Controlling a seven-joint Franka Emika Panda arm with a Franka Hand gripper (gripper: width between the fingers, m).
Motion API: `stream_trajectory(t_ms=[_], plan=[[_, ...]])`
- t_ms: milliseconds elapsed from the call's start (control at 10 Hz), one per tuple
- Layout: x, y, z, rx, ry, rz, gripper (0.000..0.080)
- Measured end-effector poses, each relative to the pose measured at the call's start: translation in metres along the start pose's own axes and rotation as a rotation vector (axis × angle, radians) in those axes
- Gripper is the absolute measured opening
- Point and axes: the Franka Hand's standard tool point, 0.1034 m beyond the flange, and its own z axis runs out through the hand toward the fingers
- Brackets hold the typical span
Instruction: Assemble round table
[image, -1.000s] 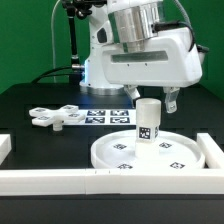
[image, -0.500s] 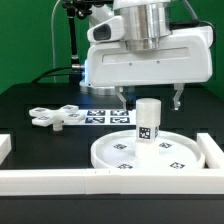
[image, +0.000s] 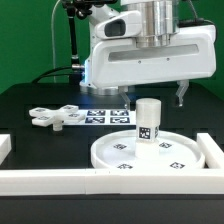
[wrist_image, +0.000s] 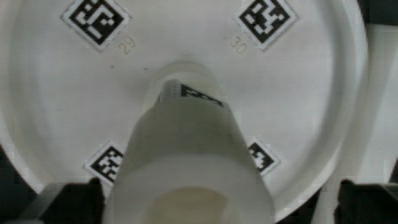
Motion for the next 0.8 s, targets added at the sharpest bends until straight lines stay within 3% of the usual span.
stream_trajectory(t_ms=[100, 500, 800], plan=[[0.0023, 0.0001, 0.0012, -0.027, 0.019, -0.148, 0.0649], [0.0063, -0.0093, -0.0016, -0.089, -0.001, -0.578, 0.0649], [0.0060, -0.0069, -0.0007, -0.089, -0.012, -0.772, 0.0649]])
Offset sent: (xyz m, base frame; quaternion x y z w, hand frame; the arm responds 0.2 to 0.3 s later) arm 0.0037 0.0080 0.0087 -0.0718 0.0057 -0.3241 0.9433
